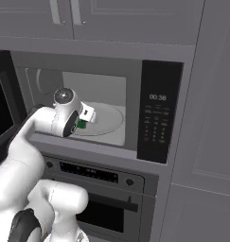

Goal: Place the sponge inside the microwave to prepare for sanitizing.

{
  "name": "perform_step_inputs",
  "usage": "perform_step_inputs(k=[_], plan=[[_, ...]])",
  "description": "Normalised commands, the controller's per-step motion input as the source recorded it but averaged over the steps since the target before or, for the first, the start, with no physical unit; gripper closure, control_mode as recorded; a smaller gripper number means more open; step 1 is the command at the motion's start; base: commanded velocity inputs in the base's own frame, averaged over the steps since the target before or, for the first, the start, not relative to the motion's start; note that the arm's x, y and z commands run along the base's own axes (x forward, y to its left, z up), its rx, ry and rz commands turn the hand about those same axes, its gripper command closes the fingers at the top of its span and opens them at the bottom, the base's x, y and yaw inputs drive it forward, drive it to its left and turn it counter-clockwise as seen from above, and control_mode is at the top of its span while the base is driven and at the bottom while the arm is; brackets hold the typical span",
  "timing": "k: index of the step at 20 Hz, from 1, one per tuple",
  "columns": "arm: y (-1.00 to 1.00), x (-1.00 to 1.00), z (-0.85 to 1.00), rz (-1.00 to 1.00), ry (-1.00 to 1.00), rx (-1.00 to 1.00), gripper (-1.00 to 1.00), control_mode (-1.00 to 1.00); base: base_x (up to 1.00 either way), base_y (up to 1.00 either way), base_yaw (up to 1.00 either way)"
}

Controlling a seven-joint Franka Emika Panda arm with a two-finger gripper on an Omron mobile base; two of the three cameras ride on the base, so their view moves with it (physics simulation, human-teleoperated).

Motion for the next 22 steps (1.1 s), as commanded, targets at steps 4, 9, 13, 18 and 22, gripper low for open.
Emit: perform_step_inputs(k=[4,9,13,18,22], plan=[[0.0,0.48,-0.05,0.07,0.05,-0.09,1.0,-1.0,0.0,0.0,0.0],[0.0,0.39,-0.18,0.09,0.0,-0.08,1.0,-1.0,0.0,0.0,0.0],[0.0,0.23,-0.24,0.1,0.0,-0.08,1.0,-1.0,0.0,0.0,0.0],[0.0,0.08,-0.28,0.1,0.0,-0.06,1.0,-1.0,0.0,0.0,0.0],[0.0,0.19,-0.15,0.01,0.0,0.0,1.0,-1.0,0.0,0.0,0.0]])
